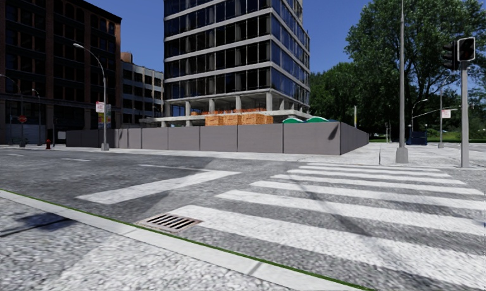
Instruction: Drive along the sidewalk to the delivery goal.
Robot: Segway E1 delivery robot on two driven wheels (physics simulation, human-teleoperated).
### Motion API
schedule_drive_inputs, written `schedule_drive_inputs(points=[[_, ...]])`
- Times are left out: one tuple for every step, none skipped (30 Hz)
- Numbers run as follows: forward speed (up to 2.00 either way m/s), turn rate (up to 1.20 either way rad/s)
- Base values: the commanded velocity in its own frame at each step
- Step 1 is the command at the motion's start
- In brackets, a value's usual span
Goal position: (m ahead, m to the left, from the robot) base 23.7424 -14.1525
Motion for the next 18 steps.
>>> schedule_drive_inputs(points=[[2.0, 0.0], [2.0, -0.08], [2.0, -0.42], [2.0, -0.81], [2.0, -1.03], [2.0, -1.03], [2.0, -1.2], [2.0, -1.2], [2.0, -1.2], [2.0, -1.2], [2.0, -1.2], [2.0, -1.2], [2.0, -1.2], [2.0, -1.2], [2.0, -1.2], [2.0, -1.2], [2.0, -1.2], [2.0, -1.18]])
